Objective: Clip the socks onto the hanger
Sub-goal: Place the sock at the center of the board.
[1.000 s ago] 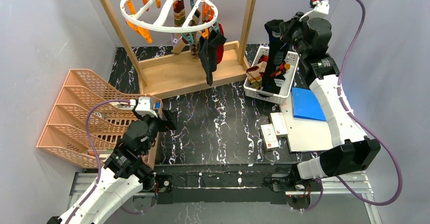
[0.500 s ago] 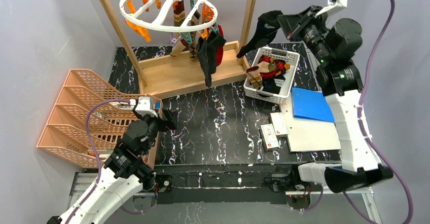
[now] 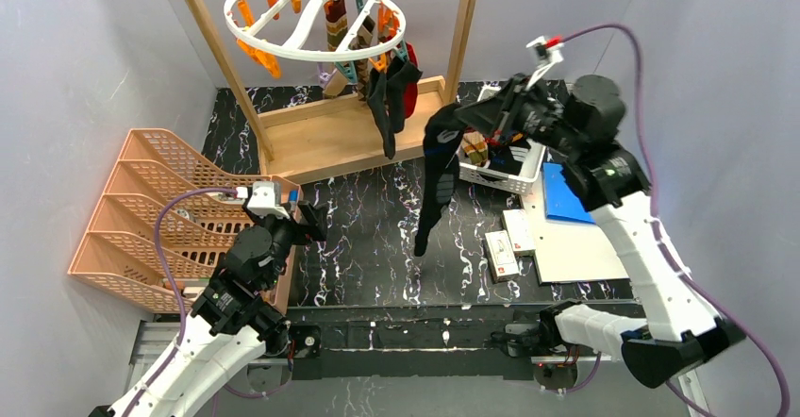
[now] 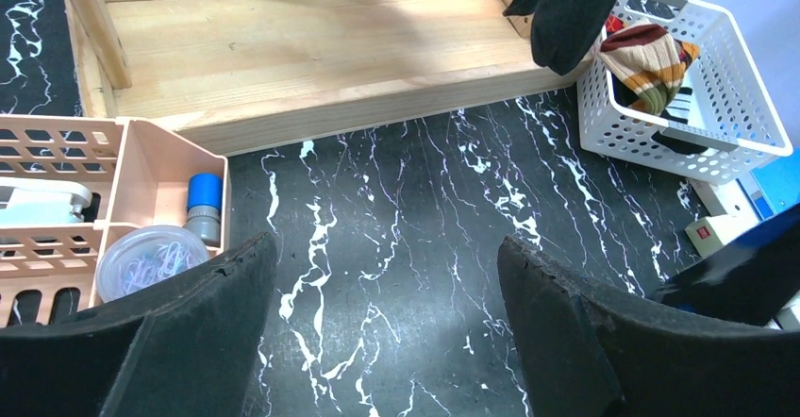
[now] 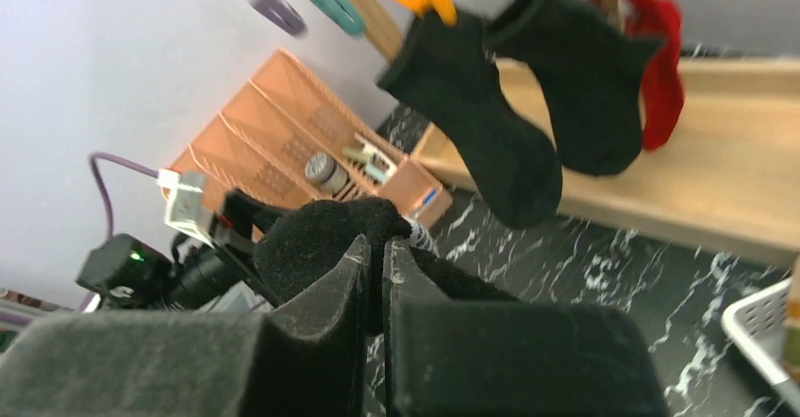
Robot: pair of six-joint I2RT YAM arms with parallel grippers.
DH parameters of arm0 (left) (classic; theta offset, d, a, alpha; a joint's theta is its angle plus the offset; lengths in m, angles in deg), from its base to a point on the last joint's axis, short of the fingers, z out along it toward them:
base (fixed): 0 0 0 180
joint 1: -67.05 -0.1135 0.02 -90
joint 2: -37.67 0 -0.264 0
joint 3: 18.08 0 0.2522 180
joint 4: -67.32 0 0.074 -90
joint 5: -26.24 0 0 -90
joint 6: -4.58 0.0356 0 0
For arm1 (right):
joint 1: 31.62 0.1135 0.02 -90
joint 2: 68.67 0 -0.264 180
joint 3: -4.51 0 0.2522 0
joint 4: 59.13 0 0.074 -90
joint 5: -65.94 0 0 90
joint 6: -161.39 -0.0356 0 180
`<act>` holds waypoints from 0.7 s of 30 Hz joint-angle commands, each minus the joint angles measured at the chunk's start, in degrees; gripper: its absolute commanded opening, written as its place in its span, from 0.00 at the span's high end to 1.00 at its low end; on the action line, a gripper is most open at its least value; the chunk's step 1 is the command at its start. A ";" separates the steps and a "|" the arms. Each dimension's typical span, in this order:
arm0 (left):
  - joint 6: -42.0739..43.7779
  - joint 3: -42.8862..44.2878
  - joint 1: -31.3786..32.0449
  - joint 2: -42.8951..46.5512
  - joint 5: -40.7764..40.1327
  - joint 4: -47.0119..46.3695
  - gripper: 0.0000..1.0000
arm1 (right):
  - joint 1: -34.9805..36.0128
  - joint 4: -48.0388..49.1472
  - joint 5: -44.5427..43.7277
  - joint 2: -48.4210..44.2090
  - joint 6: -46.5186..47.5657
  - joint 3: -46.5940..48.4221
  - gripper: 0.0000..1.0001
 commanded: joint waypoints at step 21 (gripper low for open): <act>-0.45 1.39 -0.04 2.06 -3.22 0.62 0.16 | 8.04 -10.18 -8.36 -22.26 -4.69 -37.25 0.35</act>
